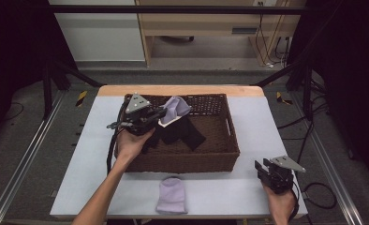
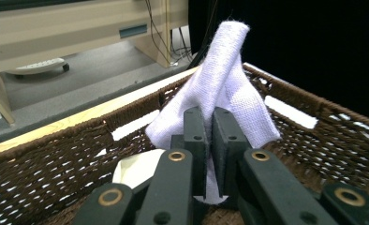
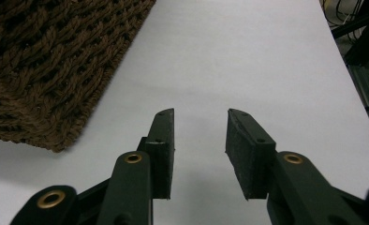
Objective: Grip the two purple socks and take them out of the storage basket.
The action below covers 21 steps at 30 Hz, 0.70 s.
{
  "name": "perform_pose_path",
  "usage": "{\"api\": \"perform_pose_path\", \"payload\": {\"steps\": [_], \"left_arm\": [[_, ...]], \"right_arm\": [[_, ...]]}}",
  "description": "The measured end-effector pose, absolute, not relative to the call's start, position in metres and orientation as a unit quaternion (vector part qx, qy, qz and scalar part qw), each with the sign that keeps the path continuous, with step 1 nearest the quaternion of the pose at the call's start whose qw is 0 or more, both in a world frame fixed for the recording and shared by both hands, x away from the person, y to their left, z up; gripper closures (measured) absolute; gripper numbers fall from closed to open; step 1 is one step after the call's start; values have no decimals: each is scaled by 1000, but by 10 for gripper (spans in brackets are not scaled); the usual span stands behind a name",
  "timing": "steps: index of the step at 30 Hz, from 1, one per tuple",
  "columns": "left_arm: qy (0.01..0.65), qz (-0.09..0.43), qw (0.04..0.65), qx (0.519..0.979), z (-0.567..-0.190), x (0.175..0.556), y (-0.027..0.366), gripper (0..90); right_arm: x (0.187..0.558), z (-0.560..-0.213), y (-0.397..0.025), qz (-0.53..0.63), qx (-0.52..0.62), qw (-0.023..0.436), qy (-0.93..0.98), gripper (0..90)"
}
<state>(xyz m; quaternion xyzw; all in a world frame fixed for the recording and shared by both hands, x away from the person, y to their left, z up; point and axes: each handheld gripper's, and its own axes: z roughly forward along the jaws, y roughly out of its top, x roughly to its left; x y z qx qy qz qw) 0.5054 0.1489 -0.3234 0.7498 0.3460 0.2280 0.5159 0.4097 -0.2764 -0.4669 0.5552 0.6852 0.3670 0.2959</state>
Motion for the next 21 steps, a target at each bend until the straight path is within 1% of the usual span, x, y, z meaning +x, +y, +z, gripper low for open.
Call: {"api": "perform_pose_path", "payload": {"steps": [2,3,5,6,10,13,21], "left_arm": [[344,227,526,744,-321,498,154,842],[340,230,531,741,-319,492,156,842],[334,233,535,740,-317,483,159,842],[331,233,535,741,-316,480,161,842],[318,234,543,741,-313,461,167,842],[308,235,554,737,-312,446,171,842],[292,232,564,737,-311,415,180,843]], "right_arm": [[410,-467,-276,367,556,295,685,628],[410,-467,-276,367,556,295,685,612],[410,-467,-276,364,560,296,683,533],[411,-467,-276,362,563,297,681,478],[411,-467,-277,359,577,300,669,358],[411,-467,-278,358,583,300,665,332],[411,-467,-277,356,580,303,667,339]]}}
